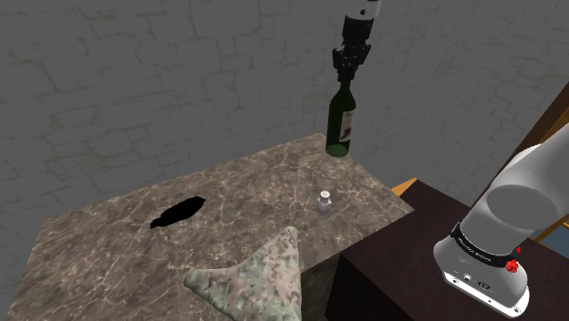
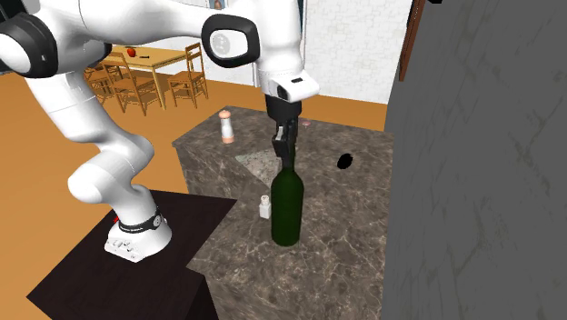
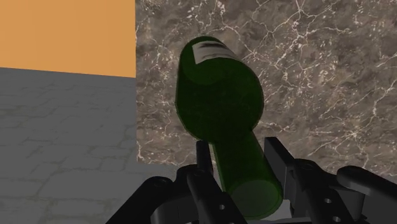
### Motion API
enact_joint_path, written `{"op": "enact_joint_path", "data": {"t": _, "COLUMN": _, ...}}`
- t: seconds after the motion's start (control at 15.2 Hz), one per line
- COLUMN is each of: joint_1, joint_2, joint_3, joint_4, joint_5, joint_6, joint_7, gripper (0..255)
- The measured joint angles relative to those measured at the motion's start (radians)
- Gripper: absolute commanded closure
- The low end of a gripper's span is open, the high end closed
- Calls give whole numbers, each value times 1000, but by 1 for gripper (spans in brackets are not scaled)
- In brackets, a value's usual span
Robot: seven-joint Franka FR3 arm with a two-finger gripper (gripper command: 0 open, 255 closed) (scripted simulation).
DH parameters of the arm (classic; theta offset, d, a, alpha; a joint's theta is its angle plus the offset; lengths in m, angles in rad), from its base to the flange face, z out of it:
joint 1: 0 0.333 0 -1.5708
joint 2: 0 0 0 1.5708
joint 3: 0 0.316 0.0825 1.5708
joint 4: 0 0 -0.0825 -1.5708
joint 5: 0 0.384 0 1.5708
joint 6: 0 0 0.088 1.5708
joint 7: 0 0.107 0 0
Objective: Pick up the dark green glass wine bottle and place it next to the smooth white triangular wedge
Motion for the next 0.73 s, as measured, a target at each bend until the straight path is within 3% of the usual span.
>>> {"op": "enact_joint_path", "data": {"t": 0.73, "joint_1": 91, "joint_2": 64, "joint_3": 154, "joint_4": 82, "joint_5": 2, "joint_6": -18, "joint_7": 243, "gripper": 255}}
